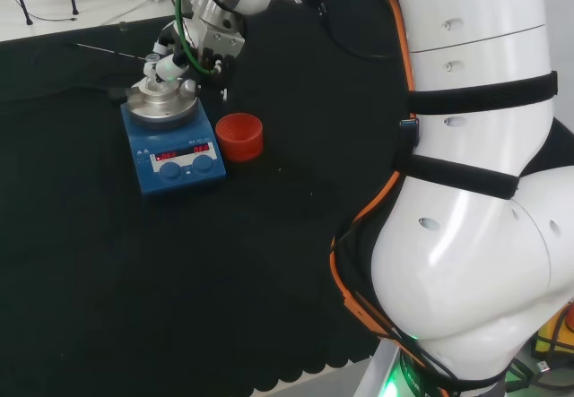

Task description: Place the round-bottom flask on the heater.

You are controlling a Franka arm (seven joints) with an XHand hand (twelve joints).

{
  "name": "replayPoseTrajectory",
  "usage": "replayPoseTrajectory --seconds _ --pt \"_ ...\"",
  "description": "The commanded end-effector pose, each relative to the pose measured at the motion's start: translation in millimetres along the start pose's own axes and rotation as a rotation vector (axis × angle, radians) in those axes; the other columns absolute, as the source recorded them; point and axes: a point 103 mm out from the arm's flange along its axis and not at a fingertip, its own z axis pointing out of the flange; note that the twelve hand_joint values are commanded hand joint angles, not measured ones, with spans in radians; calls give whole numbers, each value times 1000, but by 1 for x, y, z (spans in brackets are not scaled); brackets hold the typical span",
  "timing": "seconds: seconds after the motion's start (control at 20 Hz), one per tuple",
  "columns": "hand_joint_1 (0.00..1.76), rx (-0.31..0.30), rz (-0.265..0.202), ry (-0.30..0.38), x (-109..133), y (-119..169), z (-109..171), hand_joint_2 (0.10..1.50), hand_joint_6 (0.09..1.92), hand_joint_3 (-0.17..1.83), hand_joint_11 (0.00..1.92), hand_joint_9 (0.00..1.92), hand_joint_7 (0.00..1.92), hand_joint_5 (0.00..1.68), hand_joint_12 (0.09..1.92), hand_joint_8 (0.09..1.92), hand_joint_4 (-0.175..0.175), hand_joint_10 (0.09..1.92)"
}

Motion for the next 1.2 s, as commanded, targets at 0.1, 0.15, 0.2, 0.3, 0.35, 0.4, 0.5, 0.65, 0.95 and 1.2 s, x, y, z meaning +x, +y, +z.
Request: replayPoseTrajectory --seconds 0.1,0.15,0.2,0.3,0.35,0.4,0.5,0.65,0.95,1.2 --pt "910 22 8 -28 0 -4 -3 568 749 695 4 500 362 546 1365 637 -10 621" --pt "906 25 8 -30 2 -4 -1 566 733 692 1 494 356 535 1358 640 -11 626" --pt "902 24 6 -27 3 -5 -2 564 720 690 0 489 352 524 1352 641 -11 629" --pt "891 15 2 -24 3 -7 -7 559 678 682 0 477 341 508 1338 647 -12 638" --pt "884 11 2 -24 3 -9 -10 557 662 679 0 473 338 497 1334 649 -12 640" --pt "878 8 -2 -34 3 -11 -13 554 650 676 0 470 336 487 1331 649 -13 641" --pt "867 1 -3 -43 3 -14 -20 553 615 665 0 465 332 479 1323 653 -14 646" --pt "857 -3 7 -41 5 -17 -30 552 585 658 0 459 331 458 1322 654 -13 647" --pt "845 -30 19 -26 2 -34 -54 560 527 639 0 450 328 457 1322 656 -12 652" --pt "843 -47 24 -31 -2 -47 -69 564 508 635 0 448 326 459 1332 657 -11 654"
